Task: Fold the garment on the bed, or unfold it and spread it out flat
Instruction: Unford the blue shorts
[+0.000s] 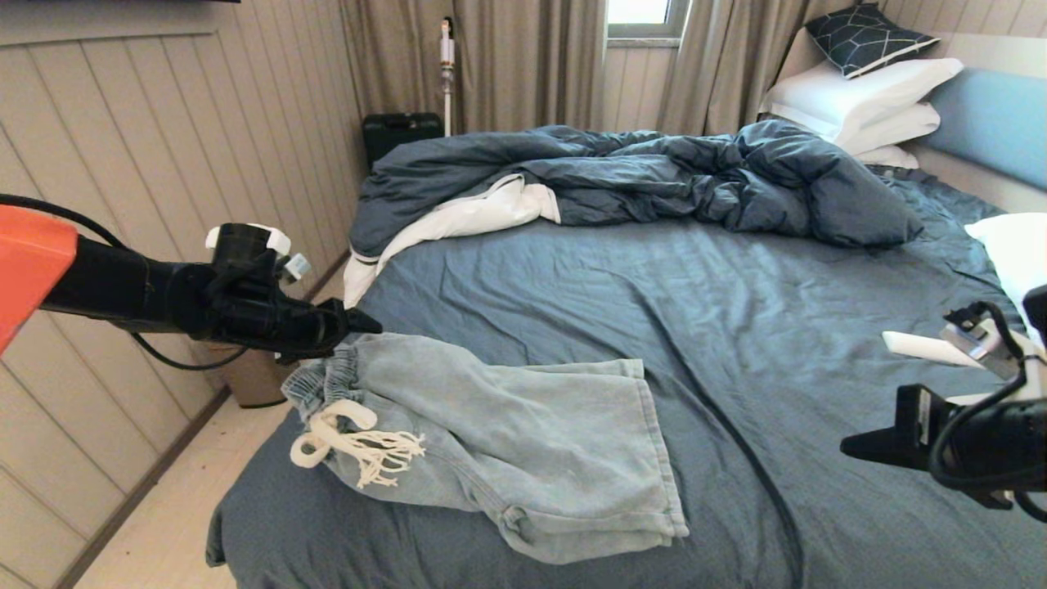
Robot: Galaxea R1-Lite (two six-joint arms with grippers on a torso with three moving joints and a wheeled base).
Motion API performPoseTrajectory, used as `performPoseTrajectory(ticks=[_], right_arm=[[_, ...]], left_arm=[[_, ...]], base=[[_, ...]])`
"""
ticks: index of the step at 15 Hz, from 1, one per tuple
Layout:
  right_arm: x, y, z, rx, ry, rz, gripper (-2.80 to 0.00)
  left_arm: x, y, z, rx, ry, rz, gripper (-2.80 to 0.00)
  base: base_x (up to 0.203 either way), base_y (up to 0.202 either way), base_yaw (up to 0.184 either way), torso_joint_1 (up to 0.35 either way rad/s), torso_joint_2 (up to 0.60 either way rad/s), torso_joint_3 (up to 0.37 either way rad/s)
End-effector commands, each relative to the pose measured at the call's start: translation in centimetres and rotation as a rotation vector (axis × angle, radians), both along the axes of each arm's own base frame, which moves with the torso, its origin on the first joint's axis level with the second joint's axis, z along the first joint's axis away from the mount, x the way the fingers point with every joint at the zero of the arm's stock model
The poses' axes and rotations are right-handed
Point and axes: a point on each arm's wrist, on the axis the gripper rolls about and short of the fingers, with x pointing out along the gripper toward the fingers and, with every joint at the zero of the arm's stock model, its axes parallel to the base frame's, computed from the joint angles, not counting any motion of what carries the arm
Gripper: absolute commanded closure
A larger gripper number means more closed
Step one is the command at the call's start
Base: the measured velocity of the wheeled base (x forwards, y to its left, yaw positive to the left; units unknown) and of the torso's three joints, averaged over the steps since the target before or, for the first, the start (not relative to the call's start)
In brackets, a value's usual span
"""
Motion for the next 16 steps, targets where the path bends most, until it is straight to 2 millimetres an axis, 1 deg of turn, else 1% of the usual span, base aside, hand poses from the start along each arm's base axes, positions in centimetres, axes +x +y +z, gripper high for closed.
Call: performPoseTrajectory(ticks=[1, 3, 5, 7, 10, 13, 16], right_arm=[[0.0, 0.0, -0.1, 0.004, 0.008, 0.001, 0.00], [0.0, 0.0, 0.1, 0.001, -0.001, -0.002, 0.00], [-0.1, 0.0, 0.1, 0.001, -0.005, -0.002, 0.00], [-0.1, 0.0, 0.2, 0.002, -0.006, -0.002, 0.00], [-0.1, 0.0, 0.2, 0.001, -0.005, -0.002, 0.00], [-0.1, -0.1, 0.2, 0.001, -0.009, -0.005, 0.00], [-0.1, -0.2, 0.4, -0.003, -0.016, -0.009, 0.00]], left_arm=[[-0.5, 0.2, 1.6, -0.005, -0.041, 0.003, -2.80], [-0.4, 0.8, 1.6, -0.003, -0.045, 0.017, -2.80], [-0.1, 1.3, 1.1, -0.001, -0.033, 0.031, -2.80], [0.3, 1.4, 0.2, 0.000, -0.014, 0.032, -2.80], [0.5, 1.4, -0.4, 0.000, 0.000, 0.031, -2.80], [0.8, 1.2, -1.7, -0.016, 0.036, 0.010, -2.80], [0.9, 1.2, -2.3, -0.017, 0.053, 0.009, -2.80]], base=[[0.000, 0.000, 0.000, 0.000, 0.00, 0.000], [0.000, 0.000, 0.000, 0.000, 0.00, 0.000], [0.000, 0.000, 0.000, 0.000, 0.00, 0.000], [0.000, 0.000, 0.000, 0.000, 0.00, 0.000], [0.000, 0.000, 0.000, 0.000, 0.00, 0.000], [0.000, 0.000, 0.000, 0.000, 0.00, 0.000], [0.000, 0.000, 0.000, 0.000, 0.00, 0.000]])
